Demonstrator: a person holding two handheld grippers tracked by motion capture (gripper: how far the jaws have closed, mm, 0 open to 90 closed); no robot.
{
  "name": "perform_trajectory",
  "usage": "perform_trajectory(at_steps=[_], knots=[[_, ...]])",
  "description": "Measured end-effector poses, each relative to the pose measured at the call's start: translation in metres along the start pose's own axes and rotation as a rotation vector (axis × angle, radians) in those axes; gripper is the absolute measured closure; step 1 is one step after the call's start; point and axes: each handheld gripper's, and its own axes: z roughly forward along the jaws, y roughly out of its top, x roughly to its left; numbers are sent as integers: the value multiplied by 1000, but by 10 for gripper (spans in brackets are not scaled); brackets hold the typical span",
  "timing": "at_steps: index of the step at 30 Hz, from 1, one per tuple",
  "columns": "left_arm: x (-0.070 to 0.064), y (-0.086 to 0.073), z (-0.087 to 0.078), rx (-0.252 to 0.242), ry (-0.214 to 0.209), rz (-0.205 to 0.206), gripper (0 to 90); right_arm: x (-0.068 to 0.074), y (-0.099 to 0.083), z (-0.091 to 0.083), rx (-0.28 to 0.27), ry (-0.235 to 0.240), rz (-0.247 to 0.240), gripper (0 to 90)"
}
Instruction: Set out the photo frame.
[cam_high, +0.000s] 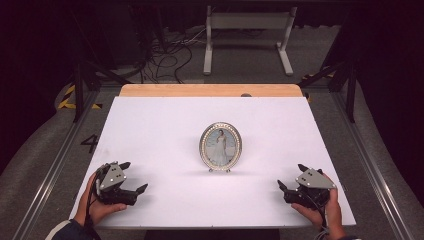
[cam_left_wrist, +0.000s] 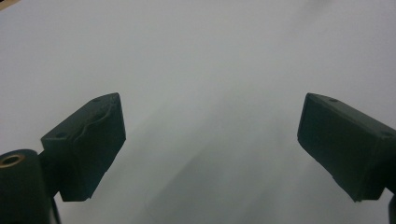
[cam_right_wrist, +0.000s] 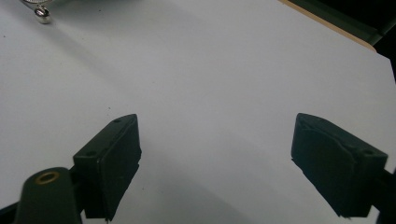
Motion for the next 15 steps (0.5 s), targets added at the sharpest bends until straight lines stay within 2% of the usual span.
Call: perform_trajectory(at_steps=[15], knots=[[-2,0,3,10,-6,8,84,1,-1,1,-4,2,3,160]])
